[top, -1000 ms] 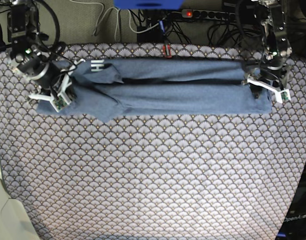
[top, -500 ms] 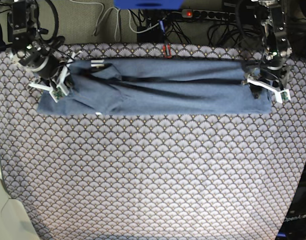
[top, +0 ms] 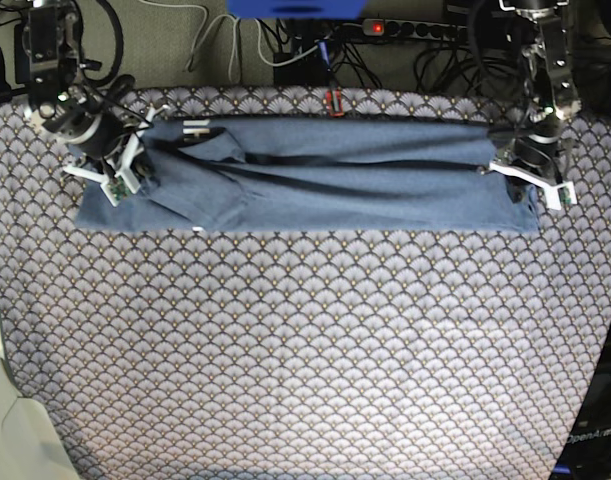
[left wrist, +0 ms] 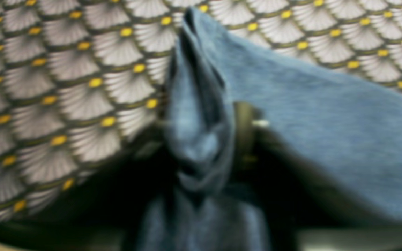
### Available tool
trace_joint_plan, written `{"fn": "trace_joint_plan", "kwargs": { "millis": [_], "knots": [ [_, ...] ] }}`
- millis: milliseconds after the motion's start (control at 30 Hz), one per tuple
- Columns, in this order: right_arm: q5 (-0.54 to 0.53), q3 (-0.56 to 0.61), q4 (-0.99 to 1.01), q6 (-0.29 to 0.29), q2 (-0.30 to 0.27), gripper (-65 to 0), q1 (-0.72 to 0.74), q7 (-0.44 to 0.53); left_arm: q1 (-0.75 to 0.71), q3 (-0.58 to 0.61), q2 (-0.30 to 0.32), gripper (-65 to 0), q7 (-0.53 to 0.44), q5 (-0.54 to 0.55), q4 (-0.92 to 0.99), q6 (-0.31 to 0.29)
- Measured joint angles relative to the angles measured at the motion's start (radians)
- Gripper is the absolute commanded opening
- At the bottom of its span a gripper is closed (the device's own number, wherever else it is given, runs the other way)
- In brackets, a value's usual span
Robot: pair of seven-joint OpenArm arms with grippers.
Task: Fold the T-shirt properly
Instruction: 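Grasp the strip end with the left gripper and fold it toward the right gripper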
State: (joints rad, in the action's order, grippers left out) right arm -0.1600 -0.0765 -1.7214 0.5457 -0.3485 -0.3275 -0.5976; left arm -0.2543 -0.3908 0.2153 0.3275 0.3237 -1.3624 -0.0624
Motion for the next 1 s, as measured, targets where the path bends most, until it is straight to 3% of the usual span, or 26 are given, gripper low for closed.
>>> {"fn": "trace_joint_plan", "kwargs": {
  "millis": [100,167,333,467,600,700,833,1000],
  "knots": [
    [0.000,0.000,0.000,0.000,0.000,-65.0,0.000,0.000,-0.003,0.000,-0.005,-62.7,0.005,-0.005,-0.014,0.011],
    [0.000,0.000,0.000,0.000,0.000,-65.0,0.000,0.000,-0.012,0.000,-0.010,-65.0,0.038,-0.011,-0.047,0.019],
    [0.000,0.000,0.000,0.000,0.000,-65.0,0.002,0.000,-0.095,0.057,-0.044,-64.4,0.127,-0.047,-0.253,0.066],
    [0.000,0.000,-0.001,0.000,0.000,-65.0,0.001,0.000,-0.148,0.201,-0.074,-64.4,0.096,-0.048,-0.529,0.056],
    [0.000,-0.001,-0.001,0.000,-0.001,-65.0,0.003,0.002,-0.145,0.399,-0.082,-64.4,0.103,-0.044,-0.607,0.055],
    [0.000,-0.001,0.000,0.000,0.000,-65.0,0.002,-0.002,-0.116,0.531,-0.077,-64.4,0.132,-0.049,-0.594,0.098],
    [0.000,-0.001,-0.001,0.000,-0.001,-65.0,0.003,-0.003,-0.071,0.661,-0.077,-64.4,0.207,-0.049,-0.580,0.226],
    [0.000,-0.001,0.000,0.000,-0.001,-65.0,0.000,-0.003,0.008,0.797,-0.075,-64.4,0.236,-0.043,-0.510,0.321]
  ]
}}
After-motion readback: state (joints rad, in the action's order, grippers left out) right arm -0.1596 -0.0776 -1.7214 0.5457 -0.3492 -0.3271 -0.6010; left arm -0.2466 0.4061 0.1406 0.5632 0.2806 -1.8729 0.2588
